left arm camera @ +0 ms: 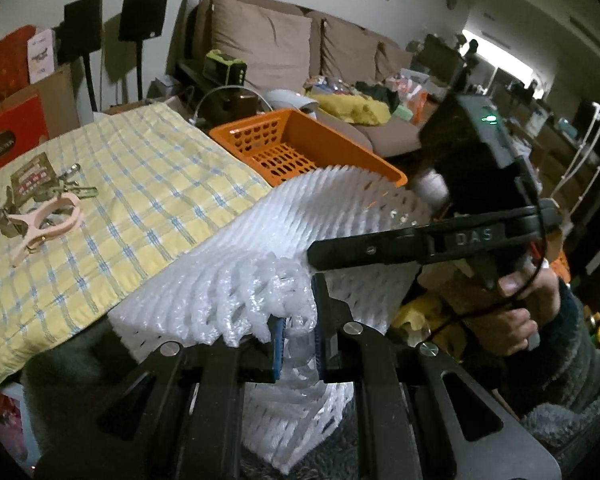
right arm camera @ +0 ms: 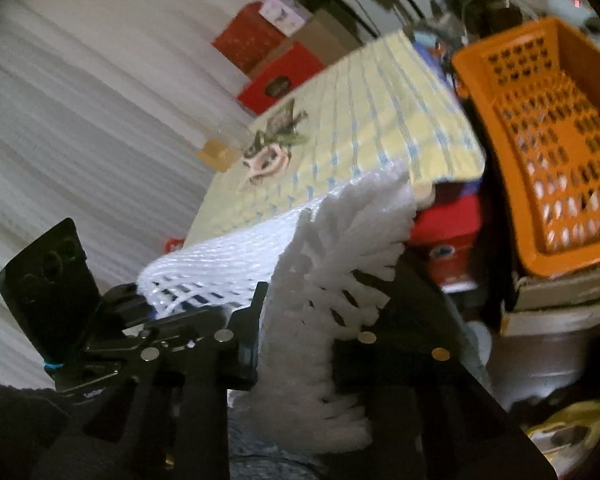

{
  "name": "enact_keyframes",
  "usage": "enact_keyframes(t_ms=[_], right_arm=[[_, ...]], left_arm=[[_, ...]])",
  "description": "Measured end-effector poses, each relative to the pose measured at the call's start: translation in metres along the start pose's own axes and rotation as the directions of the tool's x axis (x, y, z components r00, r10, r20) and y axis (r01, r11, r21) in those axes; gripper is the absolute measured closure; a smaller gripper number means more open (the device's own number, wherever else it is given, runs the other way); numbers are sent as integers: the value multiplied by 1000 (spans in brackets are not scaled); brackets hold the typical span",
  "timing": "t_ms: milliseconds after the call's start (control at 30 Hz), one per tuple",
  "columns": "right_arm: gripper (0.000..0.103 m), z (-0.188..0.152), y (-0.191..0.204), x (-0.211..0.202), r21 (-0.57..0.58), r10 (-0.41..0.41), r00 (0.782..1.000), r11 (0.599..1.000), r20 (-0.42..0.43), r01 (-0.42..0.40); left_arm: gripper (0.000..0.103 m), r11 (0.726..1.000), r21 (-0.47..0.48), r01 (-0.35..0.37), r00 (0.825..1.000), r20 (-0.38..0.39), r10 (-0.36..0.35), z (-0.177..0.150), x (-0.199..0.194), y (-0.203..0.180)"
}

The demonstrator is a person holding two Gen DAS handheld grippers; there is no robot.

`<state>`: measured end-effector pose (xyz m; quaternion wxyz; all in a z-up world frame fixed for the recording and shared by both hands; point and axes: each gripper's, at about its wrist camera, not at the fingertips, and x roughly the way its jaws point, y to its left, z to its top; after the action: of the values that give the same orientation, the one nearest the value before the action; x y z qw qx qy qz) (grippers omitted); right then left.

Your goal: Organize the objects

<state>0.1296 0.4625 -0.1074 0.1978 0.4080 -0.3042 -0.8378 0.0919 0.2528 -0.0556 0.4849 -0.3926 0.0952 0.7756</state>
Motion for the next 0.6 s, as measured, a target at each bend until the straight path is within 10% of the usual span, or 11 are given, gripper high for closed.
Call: enact_keyframes(t_ms=[333,600], right_arm=[[79,6,60,-24,-175,-284,949,936,139,306],[79,10,61,-36,-165,-288,942,934,175,316]], left_arm=[[92,999,-48,-12,998,63,15,17,-15,-3],[92,998,-44,-43,994,102,47,26,-16,-10]])
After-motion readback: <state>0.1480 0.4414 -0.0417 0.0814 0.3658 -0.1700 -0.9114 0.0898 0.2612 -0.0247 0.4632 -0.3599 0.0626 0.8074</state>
